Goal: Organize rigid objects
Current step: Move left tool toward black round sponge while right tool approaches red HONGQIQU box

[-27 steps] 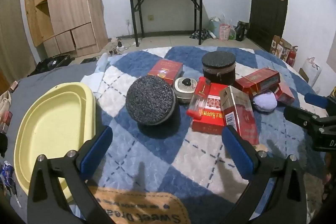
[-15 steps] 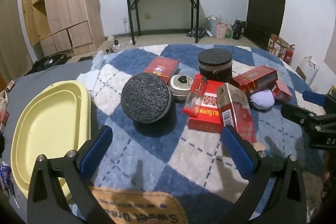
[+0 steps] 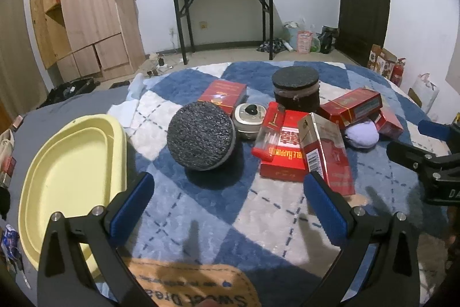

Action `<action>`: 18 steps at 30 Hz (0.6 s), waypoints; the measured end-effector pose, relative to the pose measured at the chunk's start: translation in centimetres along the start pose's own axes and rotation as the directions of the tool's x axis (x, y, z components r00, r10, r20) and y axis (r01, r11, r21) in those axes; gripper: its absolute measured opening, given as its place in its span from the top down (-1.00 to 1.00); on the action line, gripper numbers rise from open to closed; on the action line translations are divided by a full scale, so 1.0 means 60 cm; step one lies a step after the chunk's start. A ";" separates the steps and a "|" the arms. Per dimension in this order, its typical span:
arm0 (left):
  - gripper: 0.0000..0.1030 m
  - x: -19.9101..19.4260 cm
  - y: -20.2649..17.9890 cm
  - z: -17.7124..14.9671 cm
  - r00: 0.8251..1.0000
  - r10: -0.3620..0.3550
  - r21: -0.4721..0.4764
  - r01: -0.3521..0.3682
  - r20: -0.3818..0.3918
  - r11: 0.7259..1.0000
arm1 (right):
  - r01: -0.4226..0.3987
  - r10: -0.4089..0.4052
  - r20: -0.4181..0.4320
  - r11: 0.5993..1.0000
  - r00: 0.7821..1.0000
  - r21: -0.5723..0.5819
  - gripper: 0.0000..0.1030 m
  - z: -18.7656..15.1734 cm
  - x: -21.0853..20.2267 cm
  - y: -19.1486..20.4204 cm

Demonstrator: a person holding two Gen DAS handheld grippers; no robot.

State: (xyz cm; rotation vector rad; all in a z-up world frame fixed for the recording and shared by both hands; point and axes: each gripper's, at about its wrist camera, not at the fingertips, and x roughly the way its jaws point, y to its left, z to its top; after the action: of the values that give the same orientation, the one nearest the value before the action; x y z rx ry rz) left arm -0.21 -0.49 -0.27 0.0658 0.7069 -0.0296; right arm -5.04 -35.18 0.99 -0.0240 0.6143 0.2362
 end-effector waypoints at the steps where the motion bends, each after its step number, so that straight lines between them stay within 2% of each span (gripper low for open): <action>1: -1.00 0.000 0.000 0.000 1.000 0.005 0.001 -0.005 -0.001 1.000 | 0.002 -0.002 -0.001 1.000 1.000 0.000 -0.99 0.000 0.001 -0.001; 4: -1.00 0.004 0.002 0.000 1.000 0.019 0.004 -0.019 0.003 1.000 | 0.000 0.000 -0.002 1.000 1.000 0.001 -0.99 0.000 0.001 -0.002; 9: -1.00 0.012 0.023 0.005 1.000 -0.011 -0.049 0.009 -0.021 0.999 | -0.005 0.005 -0.001 1.000 1.000 0.006 -0.99 0.000 0.005 -0.003; 13: -1.00 0.027 0.046 0.008 0.999 -0.014 -0.112 0.010 -0.033 0.994 | -0.023 0.021 0.027 0.997 0.999 0.077 -0.99 0.000 0.018 -0.017; 16: -1.00 0.045 0.048 0.011 0.999 0.001 -0.110 -0.006 -0.040 0.994 | -0.036 0.030 0.047 0.992 0.998 0.118 -0.99 -0.003 0.032 -0.025; 18: -1.00 0.057 0.043 0.014 0.999 -0.008 -0.100 0.004 -0.042 0.995 | -0.012 0.006 0.056 0.994 0.998 0.108 -0.99 -0.004 0.039 -0.029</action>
State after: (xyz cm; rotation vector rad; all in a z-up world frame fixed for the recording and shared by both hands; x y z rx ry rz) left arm 3.09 1.99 -1.73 -0.0315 0.7498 0.0018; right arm -2.94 -36.39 -0.65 0.0898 0.5717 0.2113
